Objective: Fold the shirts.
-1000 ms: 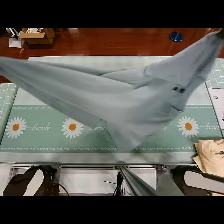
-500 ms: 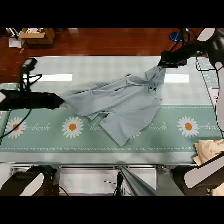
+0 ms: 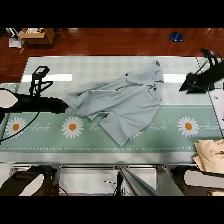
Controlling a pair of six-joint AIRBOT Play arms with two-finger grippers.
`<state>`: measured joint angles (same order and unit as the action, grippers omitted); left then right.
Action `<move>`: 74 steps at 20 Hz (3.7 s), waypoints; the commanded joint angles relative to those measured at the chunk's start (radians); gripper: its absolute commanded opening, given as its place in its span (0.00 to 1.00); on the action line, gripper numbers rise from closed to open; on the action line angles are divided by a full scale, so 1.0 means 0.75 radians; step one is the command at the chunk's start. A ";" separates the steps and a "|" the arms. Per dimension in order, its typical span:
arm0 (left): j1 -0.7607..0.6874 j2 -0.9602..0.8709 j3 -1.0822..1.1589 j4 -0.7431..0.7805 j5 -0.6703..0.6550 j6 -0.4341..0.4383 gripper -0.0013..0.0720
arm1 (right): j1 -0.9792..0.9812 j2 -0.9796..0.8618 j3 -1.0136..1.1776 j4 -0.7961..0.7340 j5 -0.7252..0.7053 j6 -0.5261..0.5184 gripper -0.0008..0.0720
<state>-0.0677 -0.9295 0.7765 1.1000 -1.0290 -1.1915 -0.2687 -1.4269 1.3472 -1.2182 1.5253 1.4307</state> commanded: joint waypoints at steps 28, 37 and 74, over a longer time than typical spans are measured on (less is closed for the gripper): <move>0.107 0.187 1.055 0.315 0.042 -0.005 0.04 | 0.175 0.920 0.018 0.568 -0.793 -0.181 0.04; 0.109 0.457 1.663 0.315 -0.458 -0.302 0.04 | 0.119 1.028 1.021 -0.209 -0.055 0.304 0.04; 0.079 -0.871 0.698 0.289 0.542 -0.182 0.05 | 0.279 -0.345 0.246 0.100 -0.929 -0.023 0.04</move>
<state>-0.0135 -1.5326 1.3003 1.3098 -0.6018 -1.3281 -0.0647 -1.6535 1.5311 -1.1168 0.7887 1.4162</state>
